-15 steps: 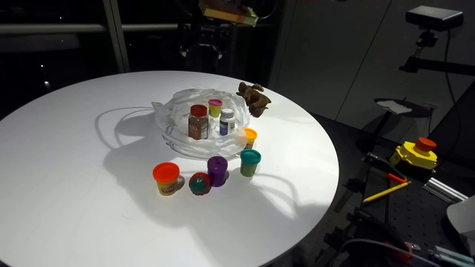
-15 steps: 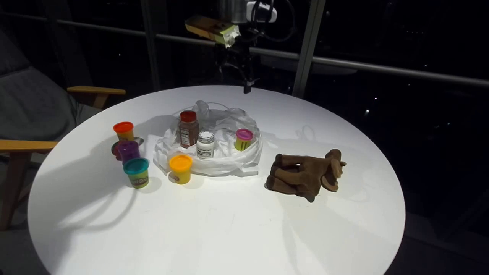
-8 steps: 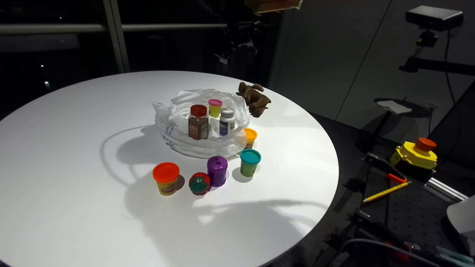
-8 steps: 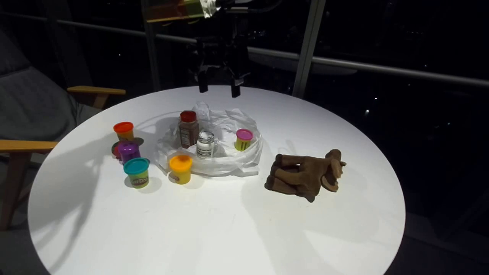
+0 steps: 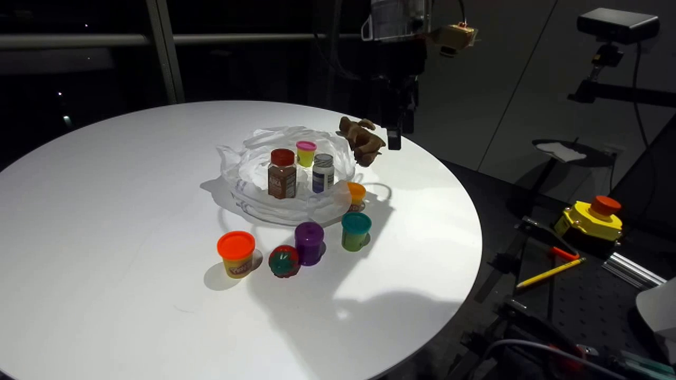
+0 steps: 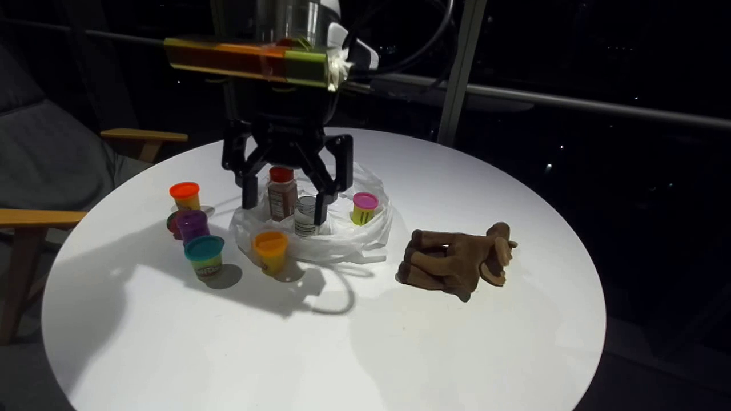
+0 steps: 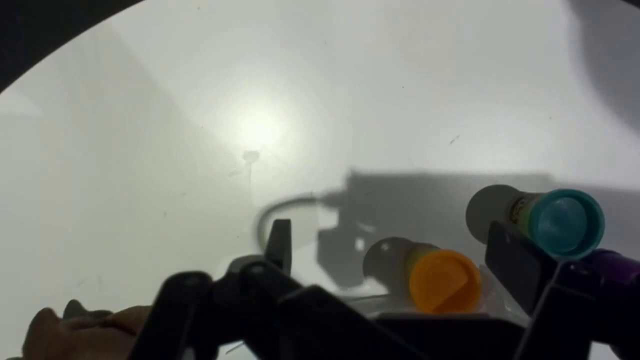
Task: Place the containers and strawberry toy in the white plastic
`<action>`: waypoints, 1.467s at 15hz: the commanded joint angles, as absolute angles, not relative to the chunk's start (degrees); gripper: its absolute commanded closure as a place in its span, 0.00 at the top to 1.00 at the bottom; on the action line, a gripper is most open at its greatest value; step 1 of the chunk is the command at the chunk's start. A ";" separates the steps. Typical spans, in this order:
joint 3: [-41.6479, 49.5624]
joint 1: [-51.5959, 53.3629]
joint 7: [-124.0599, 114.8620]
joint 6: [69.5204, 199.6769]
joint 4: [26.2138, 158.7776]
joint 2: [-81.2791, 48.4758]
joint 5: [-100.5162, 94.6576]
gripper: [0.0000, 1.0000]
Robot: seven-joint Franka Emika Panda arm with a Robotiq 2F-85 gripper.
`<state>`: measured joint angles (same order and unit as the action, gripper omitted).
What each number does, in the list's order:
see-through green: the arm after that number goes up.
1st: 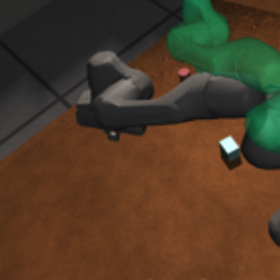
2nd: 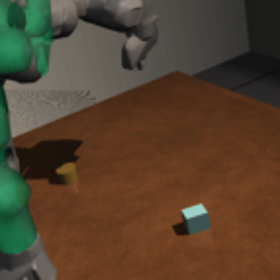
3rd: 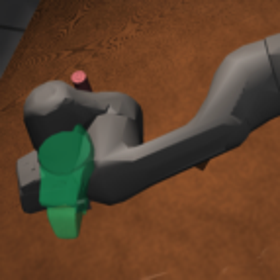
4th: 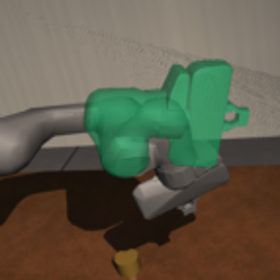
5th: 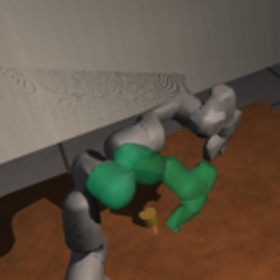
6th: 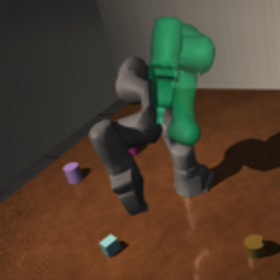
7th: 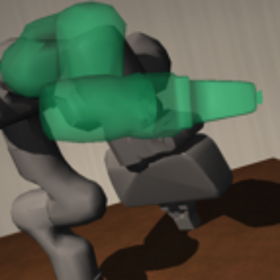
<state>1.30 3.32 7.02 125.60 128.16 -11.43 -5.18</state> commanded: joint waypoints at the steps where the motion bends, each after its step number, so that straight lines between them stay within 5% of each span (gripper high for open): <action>1: -0.44 1.04 11.42 125.06 127.05 -16.43 -0.74 1.00; 11: -2.06 2.47 5.72 150.66 132.48 -24.58 -2.09 1.00; 22: -3.90 1.73 6.19 158.77 133.54 -24.52 -0.88 1.00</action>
